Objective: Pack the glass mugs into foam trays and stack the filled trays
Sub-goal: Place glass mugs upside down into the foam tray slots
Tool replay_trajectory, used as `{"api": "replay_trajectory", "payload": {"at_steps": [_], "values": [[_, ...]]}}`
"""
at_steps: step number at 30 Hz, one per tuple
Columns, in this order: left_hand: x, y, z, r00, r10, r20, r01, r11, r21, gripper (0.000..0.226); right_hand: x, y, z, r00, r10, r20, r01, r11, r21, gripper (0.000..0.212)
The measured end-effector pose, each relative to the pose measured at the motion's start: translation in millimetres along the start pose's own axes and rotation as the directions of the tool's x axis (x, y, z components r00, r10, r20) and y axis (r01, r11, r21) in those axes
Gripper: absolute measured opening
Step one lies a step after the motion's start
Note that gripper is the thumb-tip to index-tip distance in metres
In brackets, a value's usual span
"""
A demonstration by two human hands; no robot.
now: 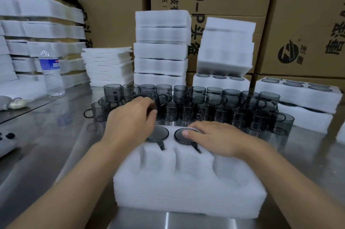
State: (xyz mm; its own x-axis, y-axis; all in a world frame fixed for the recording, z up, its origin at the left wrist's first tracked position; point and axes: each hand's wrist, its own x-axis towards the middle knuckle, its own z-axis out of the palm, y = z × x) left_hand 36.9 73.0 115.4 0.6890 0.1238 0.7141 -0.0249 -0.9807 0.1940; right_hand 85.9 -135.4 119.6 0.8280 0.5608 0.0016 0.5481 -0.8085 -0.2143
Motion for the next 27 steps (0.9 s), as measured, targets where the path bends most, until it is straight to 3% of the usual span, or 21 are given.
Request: {"api": "replay_trajectory", "payload": {"at_steps": [9,11,14,19,23,27], "values": [[-2.5,3.4,2.1,0.951,0.307,0.020,-0.287,0.907,-0.308,0.007,2.2,4.9,6.6,0.978,-0.038,-0.203,0.073,0.983,0.166,0.060],[-3.5,4.8,2.4,0.930,0.362,0.070,-0.323,0.891,-0.319,0.013,2.4,5.2,7.0,0.967,-0.063,-0.248,0.110,0.978,0.180,0.048],[-3.4,5.4,2.6,0.912,0.401,0.085,-0.359,0.881,-0.308,0.012,2.2,4.3,7.2,0.948,-0.094,-0.304,0.145,0.978,0.149,0.027],[-4.4,4.7,2.2,0.903,0.421,0.085,-0.366,0.858,-0.362,0.010,1.4,2.3,5.4,0.928,-0.100,-0.358,0.168,0.972,0.163,0.032],[-3.3,5.2,1.9,0.917,0.393,0.066,-0.336,0.851,-0.403,0.041,-1.8,0.1,2.4,0.919,-0.113,-0.378,0.195,0.963,0.187,0.028],[-3.4,8.1,1.4,0.946,0.237,0.221,-0.098,0.860,-0.502,0.087,-3.6,-0.7,0.2,0.899,-0.103,-0.425,0.207,0.957,0.205,0.022]]}}
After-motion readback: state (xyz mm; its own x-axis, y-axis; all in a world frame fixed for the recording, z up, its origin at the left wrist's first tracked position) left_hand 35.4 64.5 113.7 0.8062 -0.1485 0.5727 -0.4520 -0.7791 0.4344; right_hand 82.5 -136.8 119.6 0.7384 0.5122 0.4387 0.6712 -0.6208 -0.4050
